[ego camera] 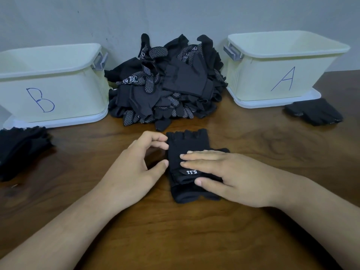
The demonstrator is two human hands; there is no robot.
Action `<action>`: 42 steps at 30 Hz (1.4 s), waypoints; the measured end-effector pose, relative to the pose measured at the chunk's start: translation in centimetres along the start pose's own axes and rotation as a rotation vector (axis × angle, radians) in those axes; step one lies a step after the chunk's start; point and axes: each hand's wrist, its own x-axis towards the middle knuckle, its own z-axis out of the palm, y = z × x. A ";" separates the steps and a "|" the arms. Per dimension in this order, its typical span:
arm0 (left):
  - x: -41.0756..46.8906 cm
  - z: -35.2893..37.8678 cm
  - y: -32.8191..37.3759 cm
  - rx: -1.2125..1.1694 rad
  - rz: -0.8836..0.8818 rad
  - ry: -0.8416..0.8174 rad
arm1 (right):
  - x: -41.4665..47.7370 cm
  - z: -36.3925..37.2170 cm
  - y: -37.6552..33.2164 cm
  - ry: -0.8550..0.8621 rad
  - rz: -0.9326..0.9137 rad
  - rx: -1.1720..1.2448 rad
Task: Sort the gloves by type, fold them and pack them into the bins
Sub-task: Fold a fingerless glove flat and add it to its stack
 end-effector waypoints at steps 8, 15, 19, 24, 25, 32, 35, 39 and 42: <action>0.1 0.5 -0.1 0.111 0.005 -0.099 | -0.2 -0.6 0.2 0.228 0.046 0.112; 0.0 0.6 0.3 0.148 -0.004 -0.104 | -0.9 -0.5 -1.1 0.269 -0.017 -0.058; 0.0 0.5 0.2 0.176 0.036 -0.116 | -0.5 -0.2 -0.8 0.121 -0.001 -0.096; 0.1 0.1 0.1 0.200 0.042 -0.135 | -0.6 -0.2 0.1 0.038 0.004 -0.035; 0.1 0.1 0.0 0.185 0.029 -0.135 | -0.6 -0.1 0.2 0.027 0.000 0.005; 0.1 0.6 0.9 0.040 -0.035 0.023 | -0.6 0.6 0.9 0.060 0.013 0.300; 0.0 1.1 2.7 0.117 0.137 0.168 | -0.3 0.4 0.7 0.085 0.049 0.374; -0.7 2.6 3.9 0.145 0.121 -0.102 | -0.2 0.0 0.7 0.094 0.064 0.528; -0.7 3.2 3.3 0.265 0.121 -0.261 | -0.3 -0.6 1.0 0.290 0.092 0.657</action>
